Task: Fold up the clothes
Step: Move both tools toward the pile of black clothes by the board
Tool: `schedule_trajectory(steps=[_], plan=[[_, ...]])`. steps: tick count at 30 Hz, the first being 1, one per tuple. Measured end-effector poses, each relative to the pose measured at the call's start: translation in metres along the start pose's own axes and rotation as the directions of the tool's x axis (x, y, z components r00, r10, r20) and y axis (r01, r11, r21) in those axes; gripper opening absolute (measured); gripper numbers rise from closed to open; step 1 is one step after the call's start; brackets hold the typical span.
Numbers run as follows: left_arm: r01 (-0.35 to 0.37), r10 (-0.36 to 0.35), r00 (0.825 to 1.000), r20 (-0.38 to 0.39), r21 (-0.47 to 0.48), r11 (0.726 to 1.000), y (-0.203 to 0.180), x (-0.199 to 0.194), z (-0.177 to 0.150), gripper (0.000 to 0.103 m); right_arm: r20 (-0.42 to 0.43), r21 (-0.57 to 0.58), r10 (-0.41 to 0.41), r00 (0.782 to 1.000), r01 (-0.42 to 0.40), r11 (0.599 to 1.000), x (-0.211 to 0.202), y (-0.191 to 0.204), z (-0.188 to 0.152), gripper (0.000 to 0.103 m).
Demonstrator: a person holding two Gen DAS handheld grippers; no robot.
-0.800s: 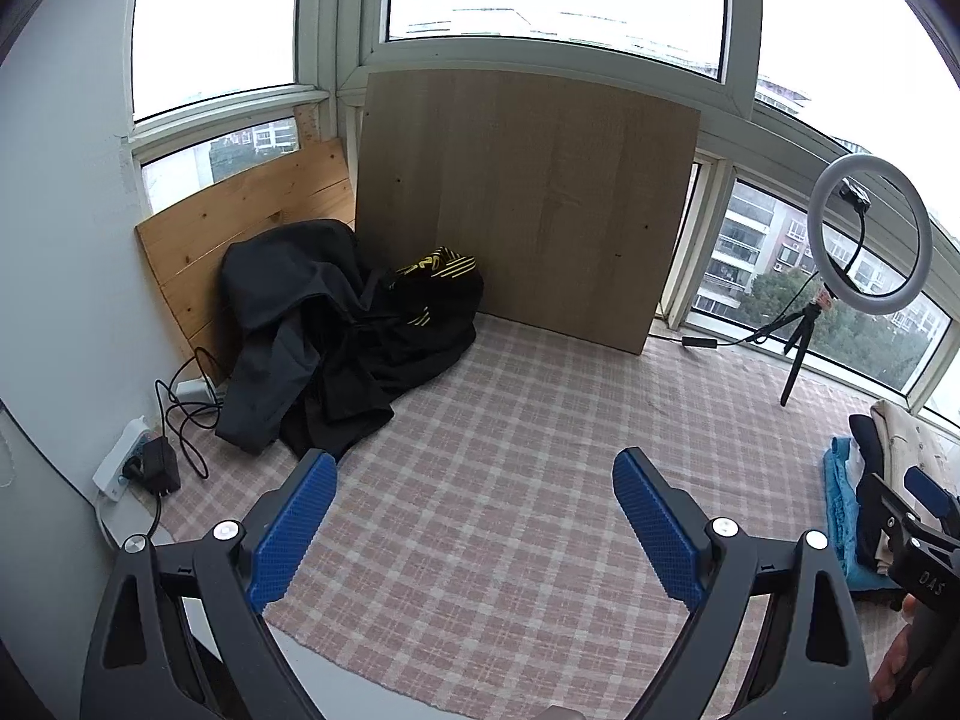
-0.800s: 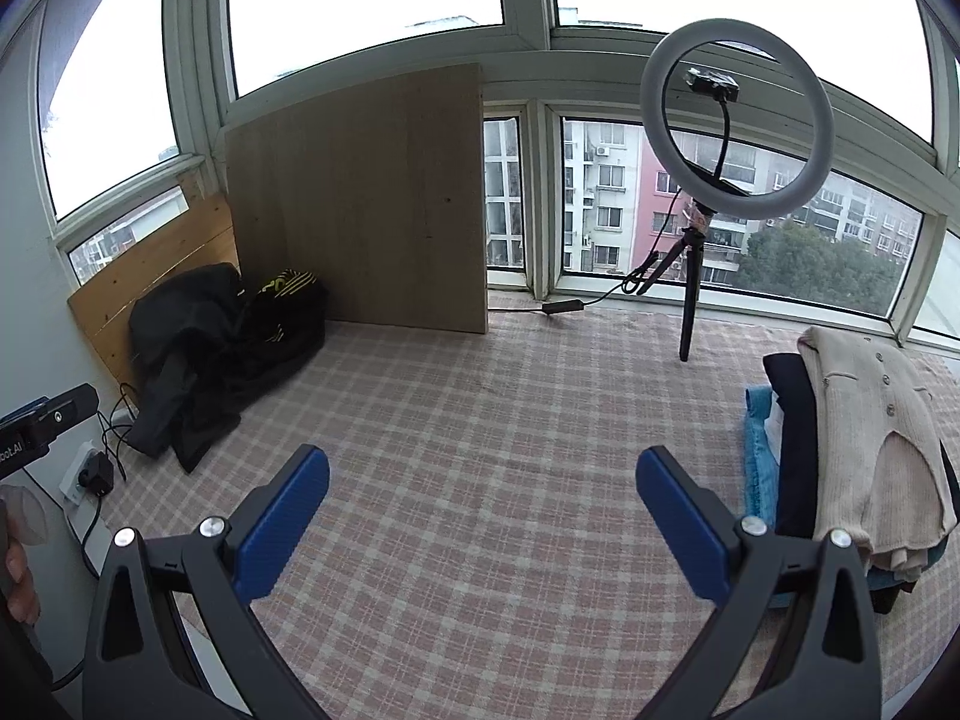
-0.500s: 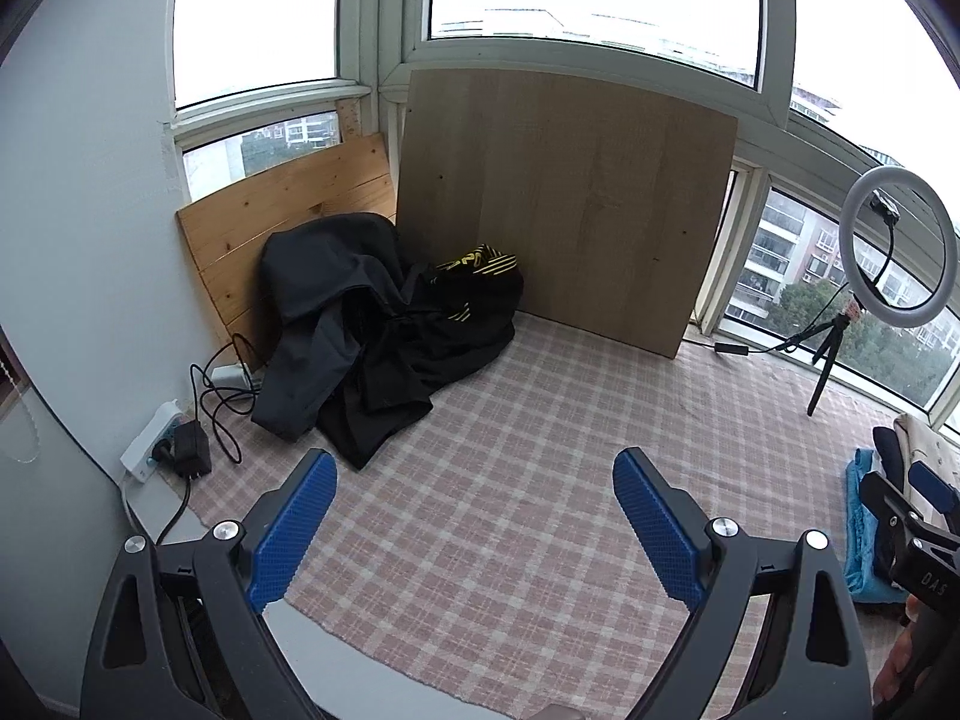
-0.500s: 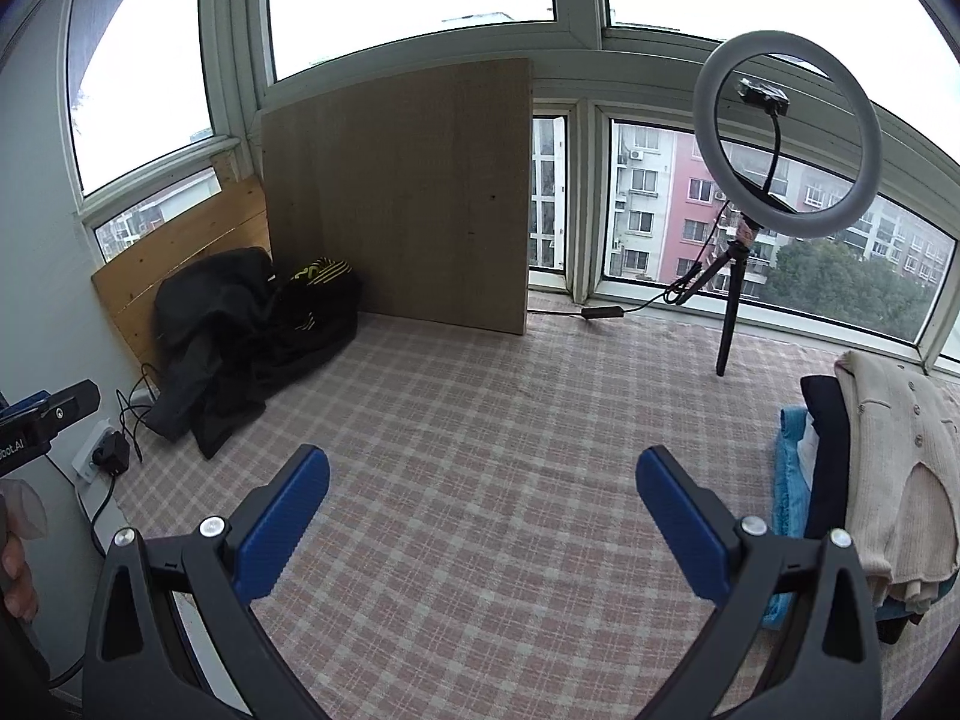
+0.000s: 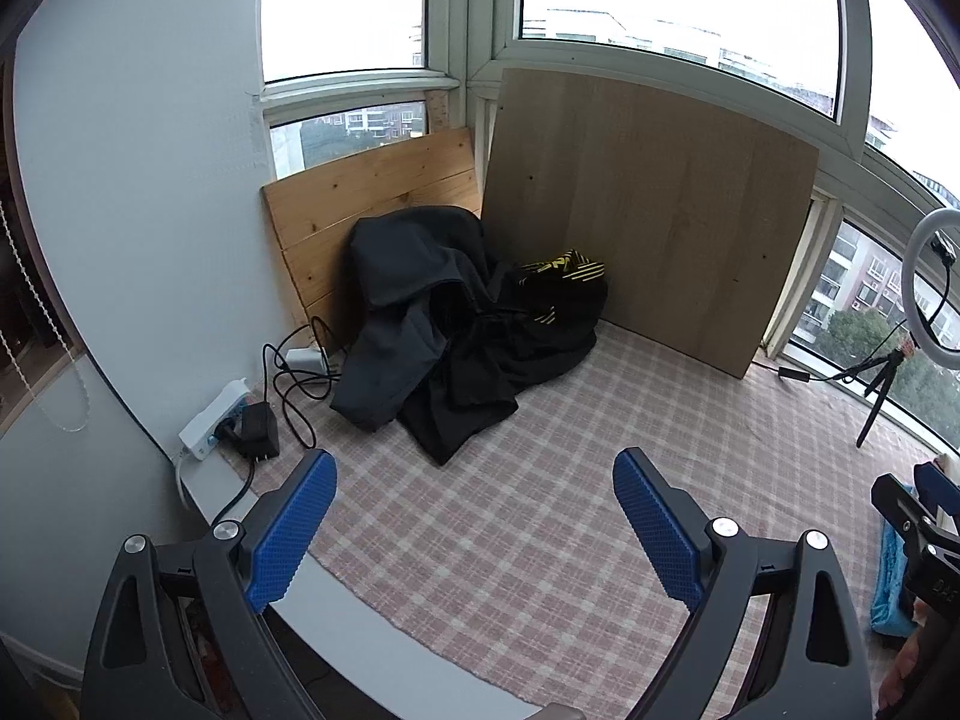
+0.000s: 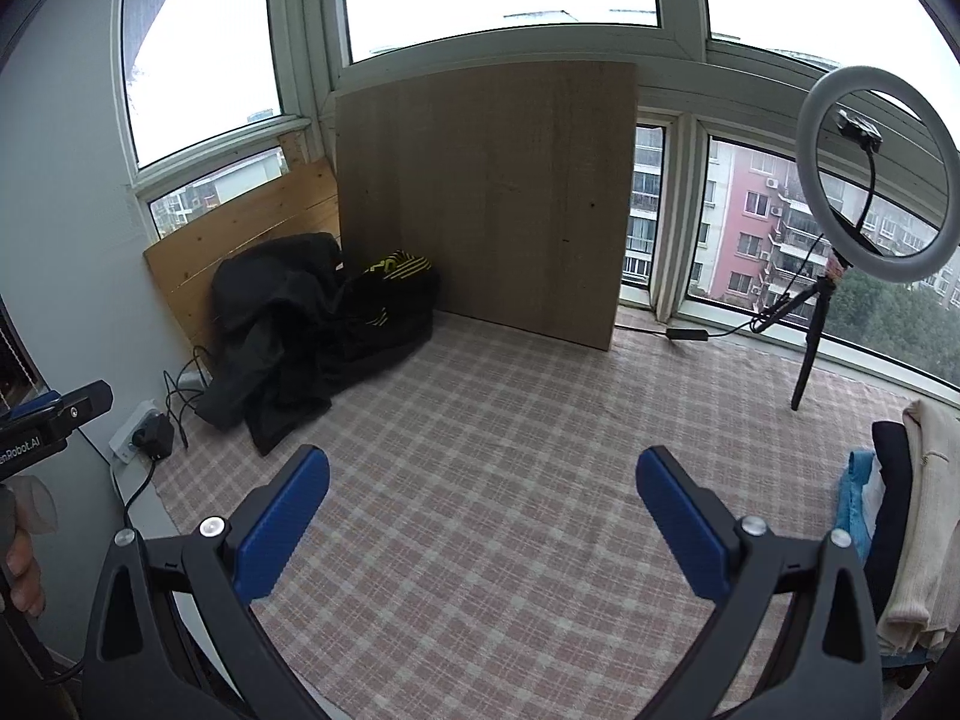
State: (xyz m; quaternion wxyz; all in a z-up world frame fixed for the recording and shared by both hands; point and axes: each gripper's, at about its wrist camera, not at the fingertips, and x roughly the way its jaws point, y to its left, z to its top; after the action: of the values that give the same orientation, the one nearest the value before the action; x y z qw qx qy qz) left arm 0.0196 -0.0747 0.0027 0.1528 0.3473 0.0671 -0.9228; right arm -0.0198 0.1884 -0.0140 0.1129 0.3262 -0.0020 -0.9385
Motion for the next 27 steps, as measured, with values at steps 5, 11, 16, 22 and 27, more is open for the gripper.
schedule_trajectory(steps=[5,11,16,22,27], plan=[[0.000,0.000,1.000,-0.019,-0.011,1.000,0.023,0.013,0.008,0.094,0.004,-0.032,0.006,1.000,-0.006,0.999,0.010,0.027,0.010,0.103],[0.002,-0.002,1.000,-0.027,-0.022,1.000,0.054,0.031,0.024,0.094,-0.007,-0.050,0.006,1.000,-0.006,0.999,0.027,0.060,0.022,0.103],[0.020,-0.021,0.999,-0.026,-0.029,0.999,0.079,0.046,0.034,0.094,-0.028,-0.030,0.022,0.999,-0.023,0.999,0.045,0.086,0.030,0.103],[0.032,-0.033,0.999,-0.037,-0.028,0.999,0.104,0.068,0.046,0.094,-0.040,-0.031,0.023,0.999,-0.024,0.999,0.066,0.118,0.036,0.103],[0.036,-0.037,0.998,-0.042,-0.019,0.999,0.123,0.086,0.056,0.094,-0.015,-0.039,0.059,0.998,-0.059,0.997,0.084,0.137,0.042,0.103]])
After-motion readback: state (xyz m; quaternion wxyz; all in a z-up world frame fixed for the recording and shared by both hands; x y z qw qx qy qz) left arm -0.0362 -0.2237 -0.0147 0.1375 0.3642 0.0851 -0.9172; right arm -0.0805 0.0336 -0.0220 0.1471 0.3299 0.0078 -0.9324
